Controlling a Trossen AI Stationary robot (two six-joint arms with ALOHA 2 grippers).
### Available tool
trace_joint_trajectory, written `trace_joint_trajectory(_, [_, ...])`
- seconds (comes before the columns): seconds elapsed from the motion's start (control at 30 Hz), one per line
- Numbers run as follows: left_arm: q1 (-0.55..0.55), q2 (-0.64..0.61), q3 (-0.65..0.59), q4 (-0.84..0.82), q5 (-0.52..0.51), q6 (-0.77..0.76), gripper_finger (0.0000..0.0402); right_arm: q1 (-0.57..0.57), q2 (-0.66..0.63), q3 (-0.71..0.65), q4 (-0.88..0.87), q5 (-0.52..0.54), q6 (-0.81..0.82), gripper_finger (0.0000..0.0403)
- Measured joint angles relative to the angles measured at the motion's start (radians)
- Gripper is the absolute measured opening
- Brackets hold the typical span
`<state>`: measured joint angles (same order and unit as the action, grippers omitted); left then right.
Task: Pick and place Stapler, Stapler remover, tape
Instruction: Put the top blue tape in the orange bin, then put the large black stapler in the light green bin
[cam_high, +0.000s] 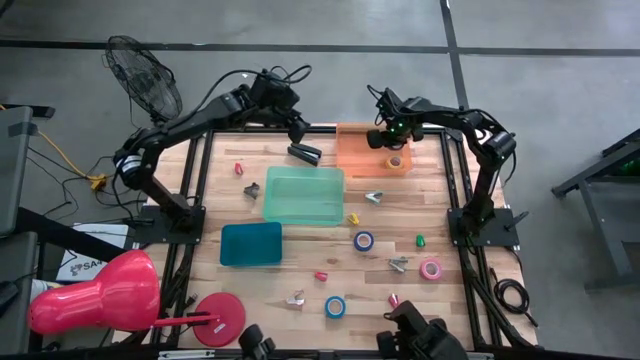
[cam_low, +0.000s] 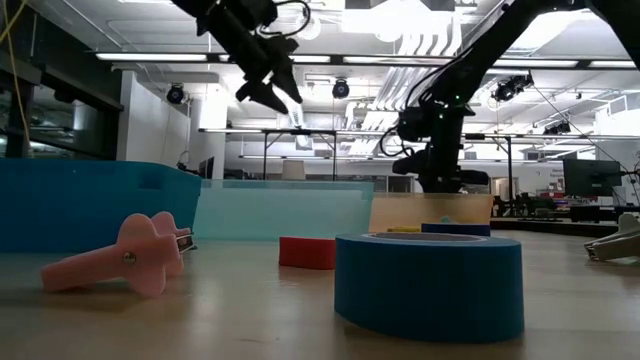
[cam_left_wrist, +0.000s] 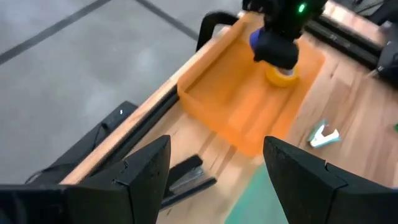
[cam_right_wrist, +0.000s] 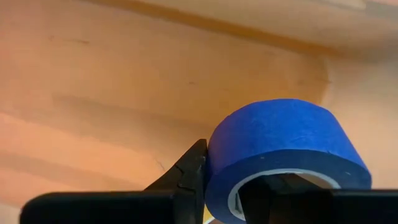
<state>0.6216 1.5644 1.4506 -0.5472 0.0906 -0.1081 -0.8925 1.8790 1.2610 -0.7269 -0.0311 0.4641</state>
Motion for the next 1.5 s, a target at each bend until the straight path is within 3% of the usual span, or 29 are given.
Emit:
trace_joint_trajectory(0.23, [0.000, 0.055, 0.000, -0.009, -0.001, 0.013, 0.0252, 0.000, 0.000, 0.000, -0.006, 0.000, -0.001, 0.0086])
trace_joint_trajectory(0.57, [0.000, 0.086, 0.000, -0.020, -0.005, 0.082, 0.0252, 0.000, 0.000, 0.000, -0.010, -0.007, -0.019, 0.0194])
trace_joint_trajectory(0.77, [0.000, 0.092, 0.000, -0.048, -0.041, 0.197, 0.0252, 0.000, -0.001, 0.000, -0.010, -0.050, -0.019, 0.0236])
trace_joint_trajectory(1.1, [0.001, 0.092, 0.000, -0.083, -0.101, 0.450, 0.0252, 0.000, -0.030, 0.001, -0.035, -0.137, -0.046, 0.0245])
trace_joint_trajectory(1.5, [0.015, 0.202, 0.001, -0.082, -0.097, 0.539, 0.0252, 0.003, -0.247, 0.001, -0.059, -0.129, -0.054, 0.0245])
